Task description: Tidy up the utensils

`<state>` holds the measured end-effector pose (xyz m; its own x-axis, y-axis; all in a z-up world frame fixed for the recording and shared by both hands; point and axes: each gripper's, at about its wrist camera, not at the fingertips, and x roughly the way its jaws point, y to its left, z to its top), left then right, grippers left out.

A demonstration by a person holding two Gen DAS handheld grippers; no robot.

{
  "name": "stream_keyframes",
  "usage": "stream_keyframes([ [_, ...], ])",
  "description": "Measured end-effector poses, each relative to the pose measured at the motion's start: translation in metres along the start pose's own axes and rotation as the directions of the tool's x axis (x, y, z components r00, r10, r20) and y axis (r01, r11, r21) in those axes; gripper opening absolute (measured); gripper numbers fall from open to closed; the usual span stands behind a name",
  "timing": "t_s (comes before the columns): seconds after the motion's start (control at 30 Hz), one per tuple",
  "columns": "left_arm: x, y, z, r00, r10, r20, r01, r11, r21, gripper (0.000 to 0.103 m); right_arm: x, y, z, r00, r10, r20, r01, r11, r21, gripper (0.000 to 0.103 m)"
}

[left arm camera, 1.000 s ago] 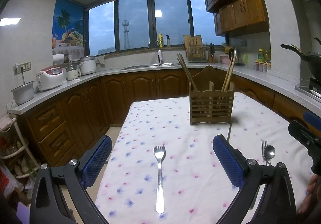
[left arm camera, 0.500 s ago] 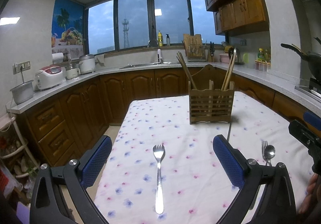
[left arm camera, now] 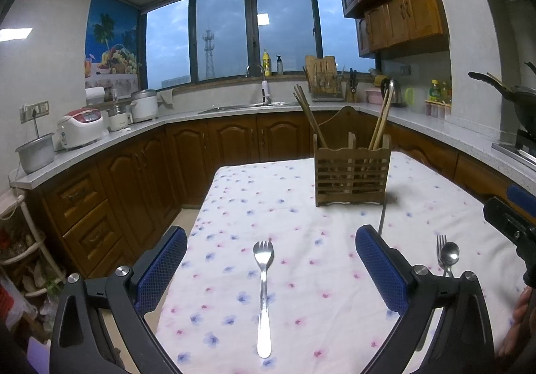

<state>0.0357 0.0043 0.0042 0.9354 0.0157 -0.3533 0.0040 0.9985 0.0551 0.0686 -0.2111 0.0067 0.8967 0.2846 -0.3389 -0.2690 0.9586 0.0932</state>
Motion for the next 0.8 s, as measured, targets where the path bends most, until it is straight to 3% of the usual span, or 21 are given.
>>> stream_keyframes([
  [0.8, 0.0035, -0.0018, 0.0024, 1.0, -0.009, -0.005, 0.009, 1.0, -0.004, 0.102, 0.0005, -0.0016, 0.0007, 1.0, 0.0, 0.0, 0.0, 1.0, 0.003, 0.103],
])
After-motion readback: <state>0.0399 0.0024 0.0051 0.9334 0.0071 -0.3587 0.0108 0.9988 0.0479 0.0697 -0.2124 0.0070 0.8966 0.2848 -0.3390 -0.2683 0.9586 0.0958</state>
